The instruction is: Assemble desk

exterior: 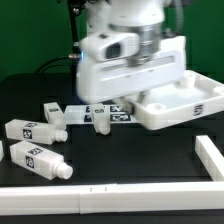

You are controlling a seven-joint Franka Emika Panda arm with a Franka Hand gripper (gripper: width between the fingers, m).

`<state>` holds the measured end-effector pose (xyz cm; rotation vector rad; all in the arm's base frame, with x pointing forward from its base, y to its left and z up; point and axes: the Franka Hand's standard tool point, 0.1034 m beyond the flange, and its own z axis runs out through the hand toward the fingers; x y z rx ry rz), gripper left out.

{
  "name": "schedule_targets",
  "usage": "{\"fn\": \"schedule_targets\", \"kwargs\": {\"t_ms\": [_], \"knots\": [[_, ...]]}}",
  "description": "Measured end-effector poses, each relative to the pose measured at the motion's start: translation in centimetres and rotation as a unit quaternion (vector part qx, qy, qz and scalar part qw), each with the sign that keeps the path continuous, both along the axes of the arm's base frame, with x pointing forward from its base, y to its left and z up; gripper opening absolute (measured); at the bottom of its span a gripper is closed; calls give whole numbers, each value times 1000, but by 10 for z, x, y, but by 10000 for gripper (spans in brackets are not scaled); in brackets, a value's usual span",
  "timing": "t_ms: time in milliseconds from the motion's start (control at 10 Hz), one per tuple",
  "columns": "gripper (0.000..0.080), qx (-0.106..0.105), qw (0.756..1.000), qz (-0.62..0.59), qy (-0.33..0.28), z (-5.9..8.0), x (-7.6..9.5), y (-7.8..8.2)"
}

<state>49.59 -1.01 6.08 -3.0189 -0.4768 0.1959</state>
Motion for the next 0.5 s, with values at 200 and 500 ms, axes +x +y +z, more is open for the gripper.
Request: {"fn": "schedule_targets", "kwargs": {"t_ms": [200,500], "knots": [[54,-10,998,-58,35,-10,12,-17],[54,-10,997,-61,45,-11,14,-12]]}}
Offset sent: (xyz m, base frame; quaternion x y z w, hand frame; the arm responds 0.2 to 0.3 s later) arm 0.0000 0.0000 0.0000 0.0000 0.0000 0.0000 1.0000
